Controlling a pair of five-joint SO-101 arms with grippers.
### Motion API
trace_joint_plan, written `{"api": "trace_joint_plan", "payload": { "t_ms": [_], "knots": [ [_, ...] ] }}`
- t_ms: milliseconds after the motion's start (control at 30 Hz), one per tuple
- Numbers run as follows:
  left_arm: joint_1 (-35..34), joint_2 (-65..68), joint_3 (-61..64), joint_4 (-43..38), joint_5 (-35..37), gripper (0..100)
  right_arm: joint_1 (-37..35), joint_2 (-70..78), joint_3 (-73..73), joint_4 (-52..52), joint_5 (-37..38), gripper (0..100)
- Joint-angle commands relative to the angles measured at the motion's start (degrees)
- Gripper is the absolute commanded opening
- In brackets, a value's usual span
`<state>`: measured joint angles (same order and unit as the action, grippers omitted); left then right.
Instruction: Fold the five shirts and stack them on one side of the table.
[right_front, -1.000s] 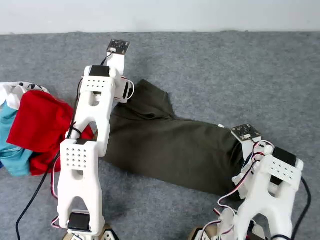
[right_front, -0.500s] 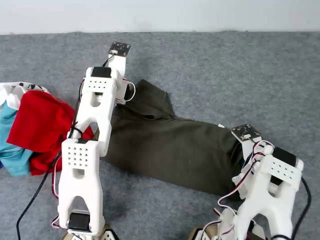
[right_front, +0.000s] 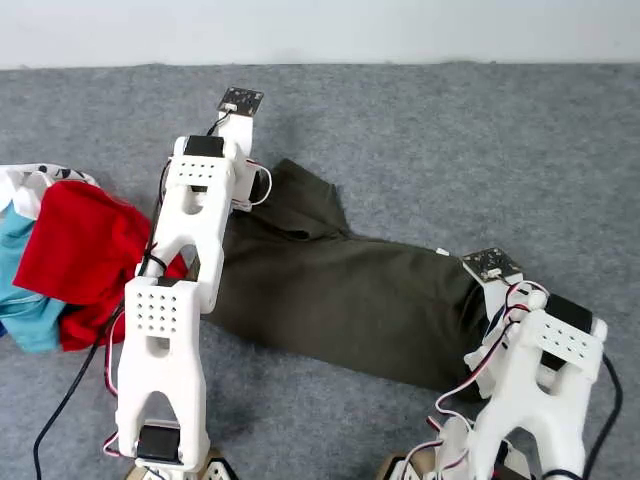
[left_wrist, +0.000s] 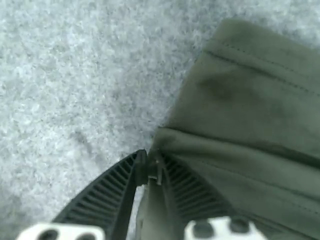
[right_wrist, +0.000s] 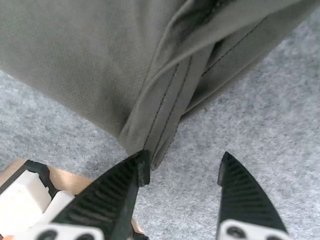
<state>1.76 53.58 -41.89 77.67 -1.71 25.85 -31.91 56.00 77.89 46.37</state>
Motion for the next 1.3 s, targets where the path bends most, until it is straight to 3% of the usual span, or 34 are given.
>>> {"api": "trace_joint_plan", "payload": {
  "t_ms": [0,367,700,1100,1267],
  "knots": [
    [0.4,-0.5,-2.1,0.1,0.5,5,-0.6,-0.3,-0.1,-0.5,-0.5,23.1],
    [0.4,-0.4,-2.0,0.2,0.5,14,-0.6,-0.3,0.0,-0.5,-0.5,23.1],
    [1.1,-0.4,-1.6,-0.1,0.4,2,-0.6,-0.3,0.1,-0.5,-0.5,23.1],
    [1.2,-1.0,-2.1,0.4,0.4,1,-0.6,-0.3,0.1,-0.5,-0.5,23.1],
    [1.3,-3.3,-7.1,8.9,0.4,1,-0.6,-0.3,0.2,-0.5,-0.5,23.1]
  ]
}}
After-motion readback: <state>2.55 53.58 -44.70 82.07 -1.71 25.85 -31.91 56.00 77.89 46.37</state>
